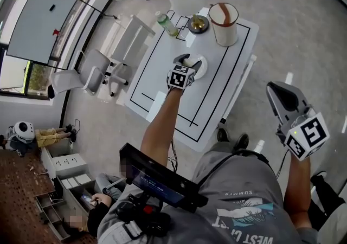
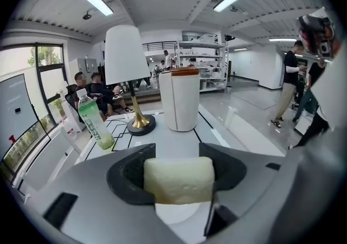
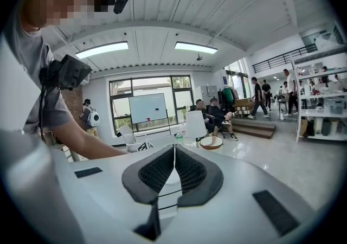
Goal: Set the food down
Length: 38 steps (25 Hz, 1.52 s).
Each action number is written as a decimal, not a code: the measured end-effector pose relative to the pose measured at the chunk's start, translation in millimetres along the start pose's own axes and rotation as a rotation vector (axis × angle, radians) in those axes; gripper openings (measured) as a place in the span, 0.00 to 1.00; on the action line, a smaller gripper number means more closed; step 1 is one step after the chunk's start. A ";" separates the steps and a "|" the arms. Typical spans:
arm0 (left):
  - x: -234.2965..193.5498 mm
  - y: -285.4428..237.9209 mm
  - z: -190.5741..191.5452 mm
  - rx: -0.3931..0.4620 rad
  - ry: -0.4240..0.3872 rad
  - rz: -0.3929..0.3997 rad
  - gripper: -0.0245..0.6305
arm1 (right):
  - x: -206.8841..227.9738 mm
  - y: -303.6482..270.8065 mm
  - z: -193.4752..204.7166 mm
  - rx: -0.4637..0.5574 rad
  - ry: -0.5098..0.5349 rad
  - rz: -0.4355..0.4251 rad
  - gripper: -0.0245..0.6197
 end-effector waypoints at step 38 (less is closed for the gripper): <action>-21.4 -107.5 48.4 -0.308 -0.294 0.039 0.43 | 34.3 -19.0 26.3 -0.084 -0.100 0.102 0.05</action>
Point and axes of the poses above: the fingertips, and each gripper's own axes: y backward along the fingers, x to its right, z out of its underside, the point moved 1 cm from there along y, backward along the fingers, and after that the axes turned 13 degrees about -x, right-handed, at the moved point
